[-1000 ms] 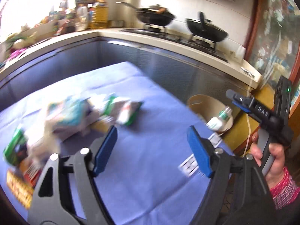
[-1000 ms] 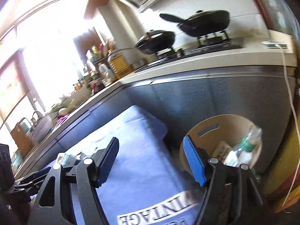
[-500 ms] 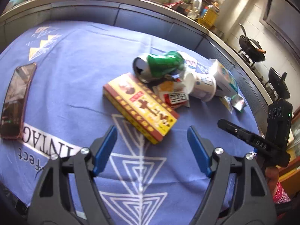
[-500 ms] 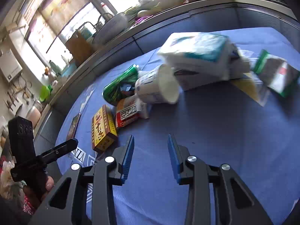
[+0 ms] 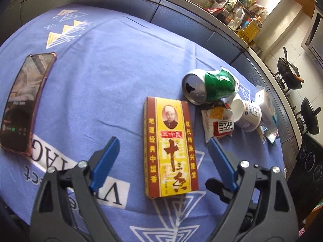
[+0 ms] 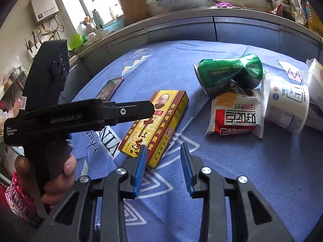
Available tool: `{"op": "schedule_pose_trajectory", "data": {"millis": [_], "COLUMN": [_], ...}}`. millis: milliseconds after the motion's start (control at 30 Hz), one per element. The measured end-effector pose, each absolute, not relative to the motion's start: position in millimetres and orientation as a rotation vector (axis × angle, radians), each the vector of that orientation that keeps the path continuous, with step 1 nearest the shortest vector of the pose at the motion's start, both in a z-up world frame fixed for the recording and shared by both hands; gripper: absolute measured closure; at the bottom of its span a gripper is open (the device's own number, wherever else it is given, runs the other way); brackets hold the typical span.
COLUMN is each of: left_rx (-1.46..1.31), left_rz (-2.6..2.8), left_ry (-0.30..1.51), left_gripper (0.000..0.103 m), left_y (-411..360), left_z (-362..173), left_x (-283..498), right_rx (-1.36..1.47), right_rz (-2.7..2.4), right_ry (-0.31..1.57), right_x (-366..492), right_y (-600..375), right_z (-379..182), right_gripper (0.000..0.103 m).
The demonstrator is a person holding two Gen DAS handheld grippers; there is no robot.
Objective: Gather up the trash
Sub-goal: 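Return both tools to the spice box and green can, then grasp the yellow spice box with the left tool while the right tool grasps the green can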
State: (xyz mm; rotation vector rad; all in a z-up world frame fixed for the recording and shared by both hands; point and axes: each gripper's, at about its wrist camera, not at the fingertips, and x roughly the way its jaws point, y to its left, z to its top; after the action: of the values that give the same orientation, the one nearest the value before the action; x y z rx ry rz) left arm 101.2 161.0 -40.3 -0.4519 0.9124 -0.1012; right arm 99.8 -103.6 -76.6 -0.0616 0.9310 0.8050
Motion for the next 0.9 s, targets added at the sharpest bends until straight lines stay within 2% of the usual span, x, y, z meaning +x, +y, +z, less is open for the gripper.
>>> {"op": "schedule_pose_trajectory", "data": {"millis": [100,267,333,367,400,633,700,733,767,900], "left_rx": [-0.410,-0.287,-0.231,-0.199,-0.172,-0.098,-0.112,-0.104,-0.105,-0.136], "left_rz": [-0.097,-0.076,-0.049,-0.031,-0.016,0.033,0.023,0.030,0.026,0.040], "left_ry": [0.915,0.885,0.865,0.859,0.857,0.878,0.892,0.881,0.878,0.868], "left_gripper": [0.018,0.014,0.013,0.013,0.013,0.014,0.035,0.042,0.045,0.046], "left_y": [153,127,119,116,114,109,113,115,116,137], "left_z": [-40,-40,-41,-43,-44,-62,-68,-68,-67,-66], "left_x": [99,92,89,88,88,94,97,95,94,92], "right_rx": [0.013,0.125,0.136,0.128,0.115,0.063,0.071,0.091,0.120,0.169], "right_rz": [0.735,0.652,0.634,0.630,0.632,0.617,0.603,0.597,0.620,0.770], "right_ry": [0.949,0.869,0.842,0.833,0.829,0.918,0.984,1.017,1.043,1.106], "right_x": [114,144,158,165,175,250,273,280,279,255], "right_y": [-124,-154,-154,-152,-147,-128,-122,-121,-123,-110], "right_z": [-76,-45,-32,-27,-23,-16,-22,-27,-31,-27], "right_gripper": [0.068,0.067,0.059,0.047,0.041,0.035,0.035,0.035,0.035,0.035]}}
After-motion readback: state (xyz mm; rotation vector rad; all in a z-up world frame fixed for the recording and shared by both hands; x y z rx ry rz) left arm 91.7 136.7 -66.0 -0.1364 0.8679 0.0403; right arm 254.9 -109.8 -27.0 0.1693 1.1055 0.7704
